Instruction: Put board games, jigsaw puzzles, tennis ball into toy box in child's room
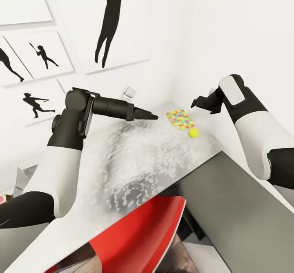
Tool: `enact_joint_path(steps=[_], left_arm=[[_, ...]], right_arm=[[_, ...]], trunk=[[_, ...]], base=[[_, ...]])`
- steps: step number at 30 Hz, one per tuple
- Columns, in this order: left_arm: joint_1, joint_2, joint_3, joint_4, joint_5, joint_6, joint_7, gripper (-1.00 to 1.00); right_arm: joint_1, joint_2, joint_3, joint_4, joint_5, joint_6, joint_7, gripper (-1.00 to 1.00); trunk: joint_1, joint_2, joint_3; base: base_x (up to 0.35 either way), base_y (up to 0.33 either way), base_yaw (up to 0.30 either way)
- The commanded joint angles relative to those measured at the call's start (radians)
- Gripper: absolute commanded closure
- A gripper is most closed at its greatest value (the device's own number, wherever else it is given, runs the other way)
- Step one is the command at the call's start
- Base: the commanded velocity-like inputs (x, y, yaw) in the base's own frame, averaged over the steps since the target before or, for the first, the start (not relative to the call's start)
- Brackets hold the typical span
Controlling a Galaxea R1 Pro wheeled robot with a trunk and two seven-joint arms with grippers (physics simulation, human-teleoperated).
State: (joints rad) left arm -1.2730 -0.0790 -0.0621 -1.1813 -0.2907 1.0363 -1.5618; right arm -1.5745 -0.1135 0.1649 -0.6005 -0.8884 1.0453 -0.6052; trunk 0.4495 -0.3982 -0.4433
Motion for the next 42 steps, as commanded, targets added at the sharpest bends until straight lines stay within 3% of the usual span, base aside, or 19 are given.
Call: enact_joint_path(steps=[1,6,13,17,24,42], left_arm=[[-0.001,-0.006,0.001,-0.010,-0.011,0.010,-0.009,-1.00],[-0.001,-0.039,0.001,-0.140,-0.009,0.011,-0.009,-1.00],[-0.001,-0.054,-0.004,-0.207,-0.003,0.011,-0.009,-1.00],[-0.001,-0.056,-0.006,-0.213,0.017,0.011,-0.009,-1.00],[-0.002,-0.049,-0.012,-0.220,0.098,0.011,-0.009,-1.00],[-0.002,-0.046,-0.015,-0.222,0.121,0.011,-0.009,-1.00]], right_arm=[[-0.001,-0.002,0.007,-0.001,-0.011,0.002,-0.008,-1.00],[0.002,-0.002,0.007,-0.001,-0.011,0.002,-0.008,-1.00],[0.002,-0.002,0.007,-0.001,-0.011,0.002,-0.008,-1.00],[0.003,-0.002,0.007,-0.001,-0.011,0.002,-0.008,-1.00],[0.006,-0.002,0.008,-0.001,-0.011,0.002,-0.008,-1.00],[-0.002,-0.002,0.007,-0.001,-0.009,0.002,-0.008,-1.00]], trunk=[[0.001,-0.002,-0.003],[0.001,-0.002,-0.012],[0.001,-0.002,-0.023],[0.001,-0.002,-0.030],[0.001,-0.002,-0.041],[0.001,-0.002,-0.071]], base=[[0.000,0.000,0.000],[0.000,0.000,0.000],[0.000,0.000,0.000],[0.000,0.000,0.000],[0.000,0.000,0.000],[0.000,0.000,0.000]])
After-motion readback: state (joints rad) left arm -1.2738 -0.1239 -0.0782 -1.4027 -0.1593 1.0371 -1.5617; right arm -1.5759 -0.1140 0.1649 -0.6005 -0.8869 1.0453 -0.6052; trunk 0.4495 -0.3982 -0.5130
